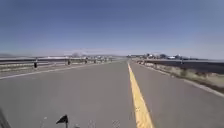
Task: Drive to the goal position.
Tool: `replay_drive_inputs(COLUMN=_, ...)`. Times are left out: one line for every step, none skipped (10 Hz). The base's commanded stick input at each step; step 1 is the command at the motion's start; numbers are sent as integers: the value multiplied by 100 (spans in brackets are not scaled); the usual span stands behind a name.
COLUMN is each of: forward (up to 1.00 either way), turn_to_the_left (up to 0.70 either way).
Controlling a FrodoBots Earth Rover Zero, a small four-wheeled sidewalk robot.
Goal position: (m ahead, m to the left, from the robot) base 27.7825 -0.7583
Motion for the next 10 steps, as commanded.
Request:
replay_drive_inputs(forward=85, turn_to_the_left=0)
replay_drive_inputs(forward=85, turn_to_the_left=0)
replay_drive_inputs(forward=85, turn_to_the_left=0)
replay_drive_inputs(forward=85, turn_to_the_left=0)
replay_drive_inputs(forward=85, turn_to_the_left=0)
replay_drive_inputs(forward=85, turn_to_the_left=0)
replay_drive_inputs(forward=85, turn_to_the_left=0)
replay_drive_inputs(forward=85, turn_to_the_left=0)
replay_drive_inputs(forward=85, turn_to_the_left=0)
replay_drive_inputs(forward=85, turn_to_the_left=0)
